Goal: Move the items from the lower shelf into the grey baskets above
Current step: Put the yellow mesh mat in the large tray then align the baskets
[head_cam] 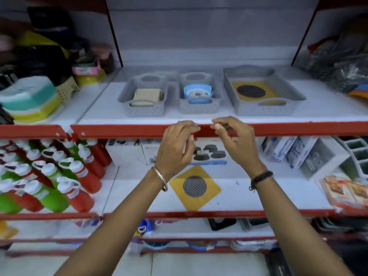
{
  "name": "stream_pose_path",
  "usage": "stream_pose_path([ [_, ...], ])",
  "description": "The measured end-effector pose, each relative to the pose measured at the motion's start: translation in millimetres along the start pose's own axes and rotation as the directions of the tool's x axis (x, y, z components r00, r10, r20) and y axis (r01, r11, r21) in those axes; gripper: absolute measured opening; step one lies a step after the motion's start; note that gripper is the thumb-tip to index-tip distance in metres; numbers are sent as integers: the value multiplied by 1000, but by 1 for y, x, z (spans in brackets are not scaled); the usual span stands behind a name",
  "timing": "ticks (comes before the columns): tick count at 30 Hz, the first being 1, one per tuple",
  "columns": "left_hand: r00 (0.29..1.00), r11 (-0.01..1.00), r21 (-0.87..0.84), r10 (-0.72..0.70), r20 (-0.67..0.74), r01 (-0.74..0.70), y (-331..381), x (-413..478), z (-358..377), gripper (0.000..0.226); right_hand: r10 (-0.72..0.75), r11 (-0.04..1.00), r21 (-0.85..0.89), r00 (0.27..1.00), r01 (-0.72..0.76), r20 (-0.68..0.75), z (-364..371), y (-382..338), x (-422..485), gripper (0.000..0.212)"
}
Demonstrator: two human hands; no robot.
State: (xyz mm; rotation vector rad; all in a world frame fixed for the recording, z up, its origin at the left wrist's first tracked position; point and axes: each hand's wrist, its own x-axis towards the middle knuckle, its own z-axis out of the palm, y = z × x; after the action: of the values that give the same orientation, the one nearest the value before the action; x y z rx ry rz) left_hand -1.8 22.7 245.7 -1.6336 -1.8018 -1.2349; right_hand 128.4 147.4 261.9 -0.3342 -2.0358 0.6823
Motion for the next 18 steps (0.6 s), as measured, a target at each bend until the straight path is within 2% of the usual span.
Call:
stream_pose_path([
  [3, 991, 997, -20, -75, 113, 78, -4, -51, 16, 25, 169, 986, -20, 973, -167, 160, 17, 30, -47, 16],
  [5, 938, 974, 17, -222, 265, 226, -14, -86, 31, 27, 306, 952, -91, 912, -292, 275, 31, 58, -79, 19],
  [8, 737, 870, 172, -484, 473, 461, -34, -127, 54, 37, 481, 876, -210, 773, -433, 414, 49, 97, -114, 25],
  [10, 567, 792, 363, -607, 556, 491, -43, -151, 70, 42, 584, 810, -310, 643, -497, 496, 59, 121, -134, 35],
  [12, 426, 720, 533, -693, 582, 444, -47, -174, 86, 43, 671, 737, -434, 484, -519, 561, 68, 144, -153, 49],
  [13, 383, 691, 583, -722, 576, 426, -46, -183, 93, 44, 696, 713, -486, 427, -505, 577, 72, 152, -161, 57],
  [15, 356, 650, 639, -760, 544, 412, -42, -198, 106, 45, 736, 672, -566, 345, -478, 583, 78, 160, -174, 67],
  [16, 350, 631, 644, -776, 525, 433, -39, -202, 114, 45, 745, 663, -583, 335, -470, 578, 81, 162, -177, 68],
  [18, 328, 576, 608, -815, 477, 546, -33, -201, 124, 46, 752, 658, -590, 385, -467, 535, 88, 161, -176, 62],
])
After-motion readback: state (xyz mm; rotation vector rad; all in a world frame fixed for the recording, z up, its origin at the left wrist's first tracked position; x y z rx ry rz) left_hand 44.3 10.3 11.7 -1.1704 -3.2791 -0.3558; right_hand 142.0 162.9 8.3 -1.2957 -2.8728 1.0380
